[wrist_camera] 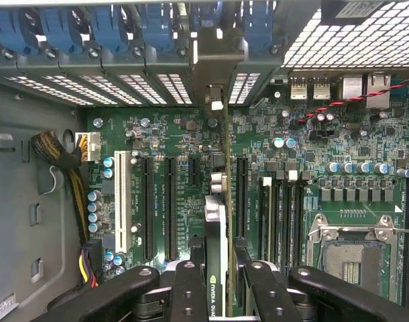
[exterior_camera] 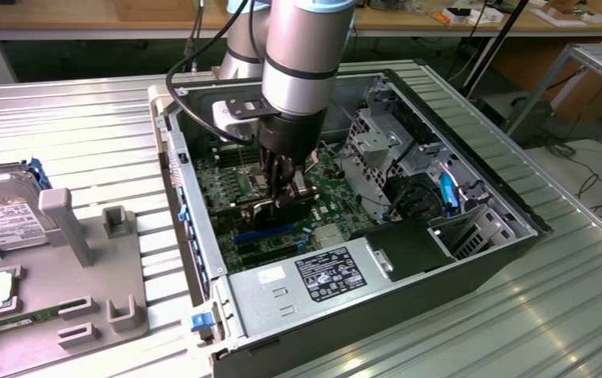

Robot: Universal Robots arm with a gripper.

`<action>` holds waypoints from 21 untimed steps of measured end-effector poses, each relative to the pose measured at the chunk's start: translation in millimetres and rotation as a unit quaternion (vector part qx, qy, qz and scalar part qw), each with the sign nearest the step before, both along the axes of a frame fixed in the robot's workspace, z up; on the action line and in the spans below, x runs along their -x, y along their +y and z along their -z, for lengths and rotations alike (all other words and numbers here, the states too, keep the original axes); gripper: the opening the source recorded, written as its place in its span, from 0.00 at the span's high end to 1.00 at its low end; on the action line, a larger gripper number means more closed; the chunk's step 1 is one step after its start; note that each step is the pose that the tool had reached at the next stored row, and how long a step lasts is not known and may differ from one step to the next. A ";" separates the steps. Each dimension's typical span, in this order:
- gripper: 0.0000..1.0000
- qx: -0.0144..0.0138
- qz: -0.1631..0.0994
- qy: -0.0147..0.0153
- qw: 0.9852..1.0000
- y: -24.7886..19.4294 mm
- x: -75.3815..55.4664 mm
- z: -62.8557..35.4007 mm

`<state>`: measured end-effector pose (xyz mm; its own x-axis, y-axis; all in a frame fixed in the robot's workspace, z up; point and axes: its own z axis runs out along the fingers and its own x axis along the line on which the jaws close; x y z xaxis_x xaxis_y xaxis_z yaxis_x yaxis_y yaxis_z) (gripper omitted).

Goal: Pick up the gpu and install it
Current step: 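Insert the gpu into the slot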

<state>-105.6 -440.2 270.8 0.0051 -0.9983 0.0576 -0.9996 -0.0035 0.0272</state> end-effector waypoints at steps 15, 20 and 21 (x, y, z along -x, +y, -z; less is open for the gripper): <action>0.73 0.000 0.000 0.000 1.000 0.0 1.0 1.5; 0.73 0.000 0.000 0.000 1.000 0.0 1.0 1.8; 0.73 0.000 0.000 0.000 1.000 0.0 1.0 2.0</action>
<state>-106.6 -440.1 268.8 0.0051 -0.9983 0.0577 -0.9996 -0.0035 0.0272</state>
